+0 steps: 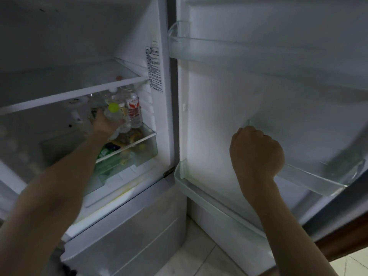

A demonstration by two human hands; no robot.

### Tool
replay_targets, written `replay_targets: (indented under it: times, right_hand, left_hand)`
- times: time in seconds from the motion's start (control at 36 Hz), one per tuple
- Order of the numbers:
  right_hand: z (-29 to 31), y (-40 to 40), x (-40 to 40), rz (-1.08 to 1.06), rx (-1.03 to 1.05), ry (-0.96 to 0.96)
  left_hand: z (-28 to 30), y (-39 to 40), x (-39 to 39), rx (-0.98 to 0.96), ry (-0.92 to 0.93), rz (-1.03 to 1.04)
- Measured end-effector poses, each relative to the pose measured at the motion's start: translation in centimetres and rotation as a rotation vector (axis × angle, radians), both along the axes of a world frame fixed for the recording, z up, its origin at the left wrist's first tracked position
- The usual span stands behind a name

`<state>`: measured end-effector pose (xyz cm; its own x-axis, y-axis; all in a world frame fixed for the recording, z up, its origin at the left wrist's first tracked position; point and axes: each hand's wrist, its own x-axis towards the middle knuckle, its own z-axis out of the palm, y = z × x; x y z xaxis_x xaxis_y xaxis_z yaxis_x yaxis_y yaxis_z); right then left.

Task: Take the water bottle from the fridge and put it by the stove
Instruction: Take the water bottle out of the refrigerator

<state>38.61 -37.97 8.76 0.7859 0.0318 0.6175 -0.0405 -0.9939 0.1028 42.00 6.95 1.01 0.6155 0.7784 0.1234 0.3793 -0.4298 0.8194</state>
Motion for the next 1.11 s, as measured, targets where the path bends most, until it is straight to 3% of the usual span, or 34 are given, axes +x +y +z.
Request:
replay_targets:
  times: [0.11,0.28,0.36,0.5,0.58,0.64,0.69,0.78,0.86,0.89,0.97,1.06,1.11]
  right_hand:
    - [0.2,-0.1,-0.4,0.017,-0.039,0.03]
    - [0.1,-0.3,-1.2,0.078,-0.02,0.012]
    - [0.0,-0.4,-2.0,0.207,0.079,-0.029]
    - [-0.1,-0.2,-4.7,0.347,0.231,-0.302]
    - [-2.6,1.5,-7.0,0.653,0.265,-0.407]
    - [-5.9,3.1,-8.9,0.903,0.286,-0.197]
    - [-10.1,4.7,-10.6,1.069,0.239,0.211]
    - [-17.9,6.1,-12.9,1.025,0.001,0.94]
    - [-26.3,4.8,-15.5,0.922,-0.223,1.327]
    - [-30.4,4.8,-18.4,0.943,-0.405,1.488]
    - [-35.7,1.9,-19.3,0.768,-0.588,1.713]
    - [-39.1,-1.2,-19.4,0.683,-0.784,1.722]
    - [-41.9,-1.9,-21.2,0.771,-1.081,1.718]
  left_hand:
    - [0.9,-3.5,-2.7,-0.05,-0.102,-0.044]
    - [2.2,-10.6,-7.4,-0.298,-0.553,0.014]
    - [2.3,-13.7,-10.5,-0.392,-0.698,0.008]
    - [2.2,-18.1,-16.6,-0.445,-0.783,0.01]
    - [0.7,-19.2,-21.0,-0.43,-0.756,0.043]
    - [-0.6,-19.8,-24.2,-0.435,-0.731,0.063]
    - [-2.2,-20.2,-27.3,-0.431,-0.702,0.092]
    - [-4.9,-21.0,-32.5,-0.416,-0.619,0.144]
    - [-8.4,-22.5,-38.4,-0.465,-0.57,0.255]
    - [-10.7,-23.4,-43.1,-0.5,-0.539,0.405]
    - [-13.5,-24.5,-46.6,-0.525,-0.482,0.547]
    - [-13.9,-26.2,-48.6,-0.526,-0.415,0.605]
    - [-15.9,-28.4,-53.3,-0.523,-0.417,0.804]
